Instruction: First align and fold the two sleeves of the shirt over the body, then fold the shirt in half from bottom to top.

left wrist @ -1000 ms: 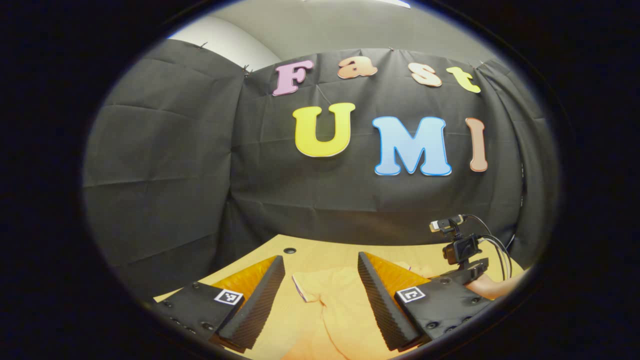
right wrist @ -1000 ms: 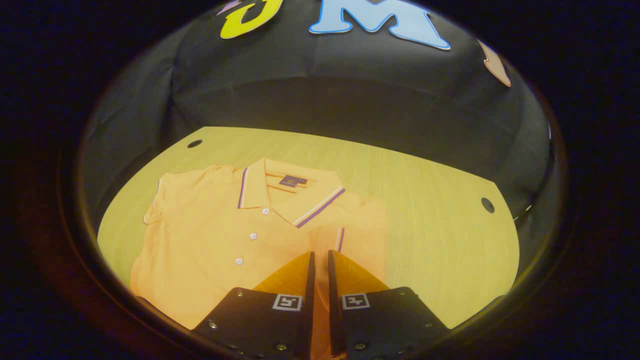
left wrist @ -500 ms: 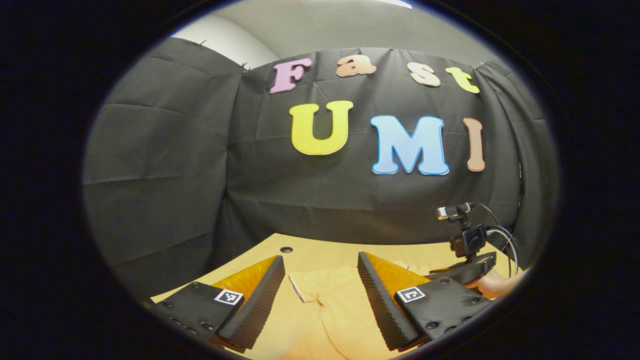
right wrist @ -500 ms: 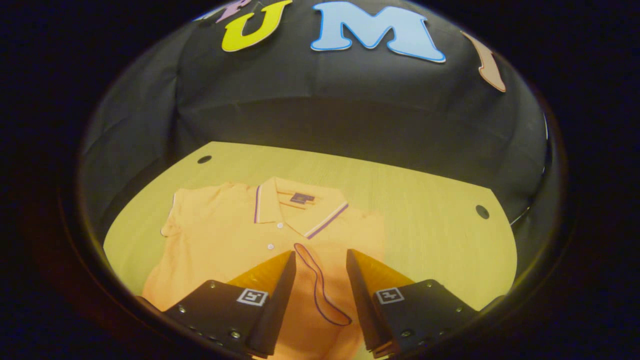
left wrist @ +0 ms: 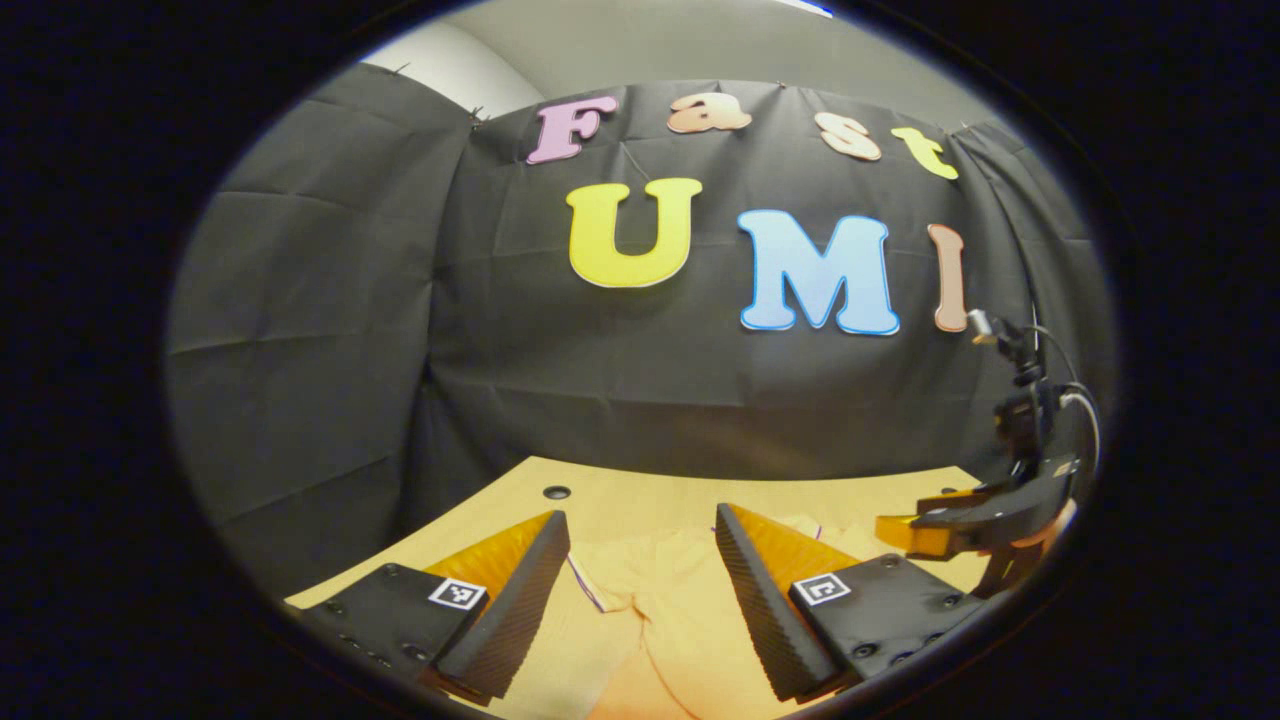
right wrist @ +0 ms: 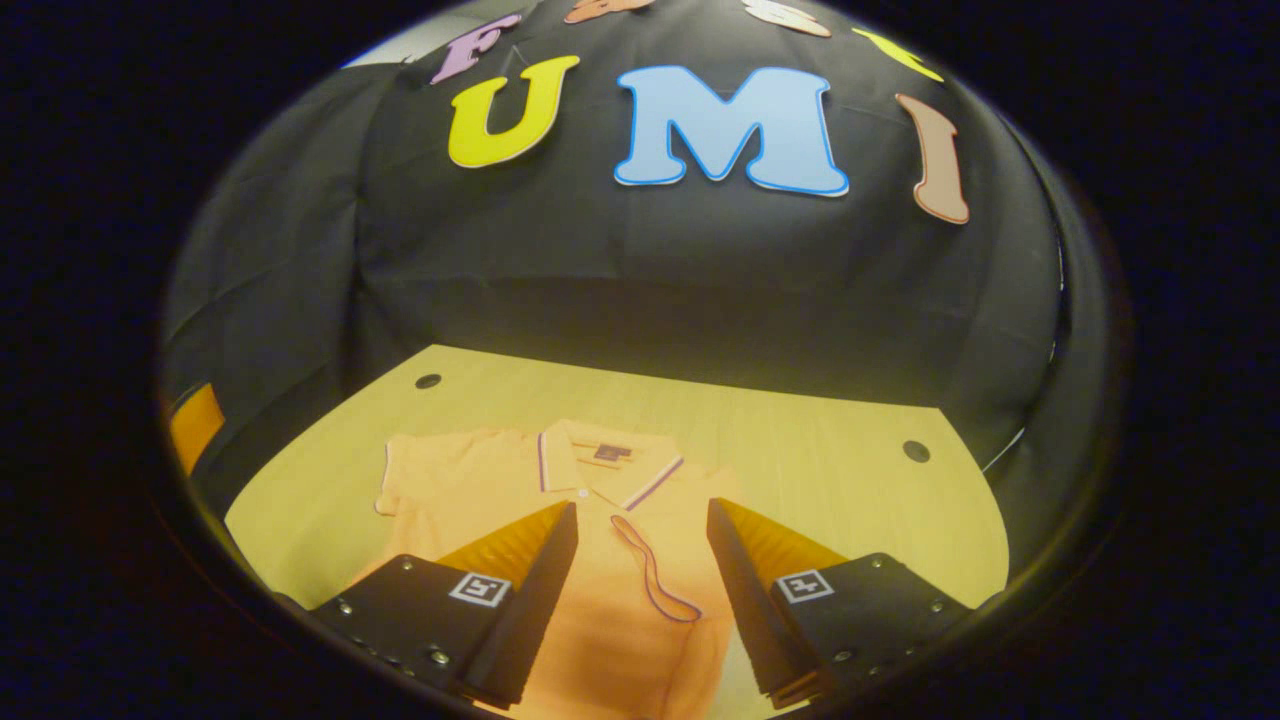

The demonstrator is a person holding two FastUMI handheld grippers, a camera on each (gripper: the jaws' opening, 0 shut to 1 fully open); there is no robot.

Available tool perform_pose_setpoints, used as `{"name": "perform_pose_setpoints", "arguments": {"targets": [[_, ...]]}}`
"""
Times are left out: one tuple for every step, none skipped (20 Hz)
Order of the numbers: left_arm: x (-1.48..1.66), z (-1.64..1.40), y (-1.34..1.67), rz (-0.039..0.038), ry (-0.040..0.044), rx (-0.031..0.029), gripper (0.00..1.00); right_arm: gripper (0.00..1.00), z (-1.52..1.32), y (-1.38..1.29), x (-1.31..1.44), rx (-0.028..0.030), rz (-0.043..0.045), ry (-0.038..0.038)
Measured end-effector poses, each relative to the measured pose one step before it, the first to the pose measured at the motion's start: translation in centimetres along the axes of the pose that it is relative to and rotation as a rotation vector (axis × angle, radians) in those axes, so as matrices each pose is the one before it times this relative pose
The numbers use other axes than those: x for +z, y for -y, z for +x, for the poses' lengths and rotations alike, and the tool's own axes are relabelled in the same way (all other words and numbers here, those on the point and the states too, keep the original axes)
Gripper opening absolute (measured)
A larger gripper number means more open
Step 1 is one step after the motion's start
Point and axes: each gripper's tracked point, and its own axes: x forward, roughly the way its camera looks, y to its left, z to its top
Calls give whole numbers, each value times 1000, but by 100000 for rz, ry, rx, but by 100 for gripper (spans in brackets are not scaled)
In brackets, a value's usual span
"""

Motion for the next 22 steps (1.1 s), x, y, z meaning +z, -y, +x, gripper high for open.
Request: {"name": "perform_pose_setpoints", "arguments": {"targets": [[-590, 780, -444, -155, -878, -189, 95, 82, -1001, -334, 536, -113, 997, 1509], [-707, 912, -480, -136, -1490, 51, 95, 88, -872, -177, 281, -985, 912, 1252], [-621, 736, -471, -173, -1136, -110, 95, 96, -801, -158, 455, -1063, 770, 1298], [-527, 905, -501, -226, -1063, -108, 96, 96, -680, -67, 49, -1299, 718, 1332], [-893, 923, -461, -467, -1296, -526, 95, 96, -943, -236, 456, -1153, 671, 1329], [-691, 857, -412, -458, -1230, -564, 95, 96, -805, -176, 281, -1376, 786, 883], [-883, 1217, -506, -282, -1889, -437, 95, 92, -612, -218, 133, -1238, 946, 647], [-753, 1052, -615, -41, -1770, 63, 96, 92, -597, -75, 29, -1630, 741, 472], [-913, 1106, -501, 53, -1846, -51, 96, 92, -630, -37, 143, -2107, 449, 530], [-604, 1012, -511, 193, -1585, -256, 96, 96, -475, -82, 39, -1993, 272, 386], [-769, 1129, -536, 476, -1940, -33, 96, 96, -485, -184, -14, -1343, 236, -109], [-824, 1159, -620, 340, -1332, -72, 96, 96, -511, -264, -125, -715, 199, -395], [-725, 1332, -460, 294, -2066, 134, 95, 96, -419, -178, 68, -406, 181, -56], [-763, 1213, -412, -191, -2060, 59, 95, 96, -471, -194, 129, -511, 68, 279], [-721, 1216, -330, -885, -2002, -182, 95, 96, -401, -47, 182, -540, -94, 374], [-871, 1182, -542, -871, -2005, 68, 95, 92, -403, -104, 15, -384, 161, 106], [-676, 943, -379, -540, -2403, 123, 96, 96, -402, -194, -30, -13, 287, -325], [-444, 1097, -270, -415, -1658, -115, 96, 96, -458, -124, -156, 61, 278, -553], [-340, 919, -178, -281, -1583, -192, 95, 96, -441, -103, -98, 103, 182, -360], [-376, 895, -260, 103, -1567, 420, 96, 96, -43, 347, -800, 80, -256, -564], [-566, 912, -177, 427, -1940, 488, 95, 96, -323, -5, -258, -226, -432, -921], [-406, 800, -31, 63, -1333, 71, 95, 96, -270, 92, -308, -309, -343, -806]]}}
